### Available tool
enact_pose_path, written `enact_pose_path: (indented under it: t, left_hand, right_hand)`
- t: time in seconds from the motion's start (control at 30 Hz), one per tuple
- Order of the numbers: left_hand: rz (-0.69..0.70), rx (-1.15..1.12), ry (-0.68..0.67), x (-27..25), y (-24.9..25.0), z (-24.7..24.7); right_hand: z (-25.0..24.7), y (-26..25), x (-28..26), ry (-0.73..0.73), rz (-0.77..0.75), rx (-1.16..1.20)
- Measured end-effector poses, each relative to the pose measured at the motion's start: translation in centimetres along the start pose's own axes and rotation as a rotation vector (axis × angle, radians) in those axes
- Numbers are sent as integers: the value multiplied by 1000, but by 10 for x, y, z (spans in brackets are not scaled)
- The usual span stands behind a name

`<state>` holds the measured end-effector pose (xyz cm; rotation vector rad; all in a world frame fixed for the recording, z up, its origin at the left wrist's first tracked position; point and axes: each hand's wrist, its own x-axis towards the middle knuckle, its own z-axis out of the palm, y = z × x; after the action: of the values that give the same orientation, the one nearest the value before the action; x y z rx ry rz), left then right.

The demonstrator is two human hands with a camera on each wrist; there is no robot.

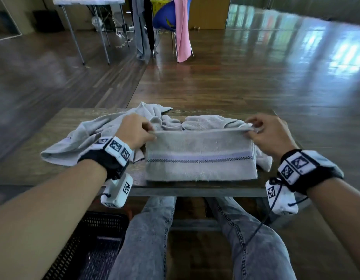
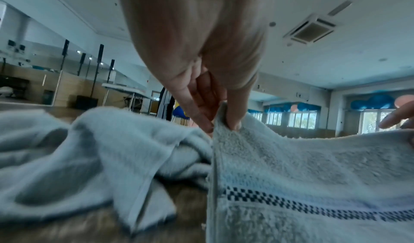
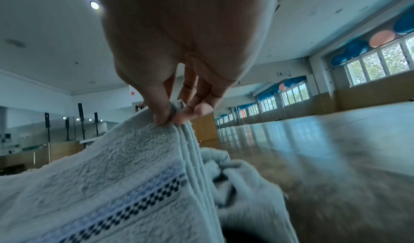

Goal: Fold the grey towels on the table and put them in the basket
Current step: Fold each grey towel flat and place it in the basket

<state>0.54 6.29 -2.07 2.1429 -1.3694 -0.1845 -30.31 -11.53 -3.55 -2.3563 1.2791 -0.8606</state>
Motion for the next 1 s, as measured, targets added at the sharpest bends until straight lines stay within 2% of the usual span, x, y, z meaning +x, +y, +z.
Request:
enact_pose_path:
  t: [0.1,0.23,0.33,0.4,0.47,0.53,0.57,0.63,0.73,0.93,1.0]
  left_hand:
    - [125,-40,90,7,25,-30]
    - [279,-33,283,5,46,-55]
    - [295,-24,281,-21,37,-40]
    - [215,1,159,-41,18,-14]
    - [39,14,-50,-54,-4,16]
    - [-132,33,-189,-63,-23,41]
    - [-193,14,-205,-66,-29,50]
    - [-272,-34,-158,-70,-35,65]
    - [-315,60,-39,-69,-36,78]
    - [-357,131,-44,-62,-30,79]
    - [-348,107,1,-60,-30,76]
  right_hand:
    - [-33,-9,14,97,-38,42]
    - [-64,-17,8,271,-102,106]
    - [-60,-7,-19,183,-100,163]
    - [-44,8,-43,8,-12,174]
    - [-22,23,-65,-166,58,122]
    - [0,36,-83,-221,132,73]
    - [10,40,-89,-216,177,67]
    - [25,46,-95,-179,245,47]
    - [40,51,-95,-134,321,38]
    - [43,53,-89,-127,348,65]
    - [39,50,-89,-100,323,74]
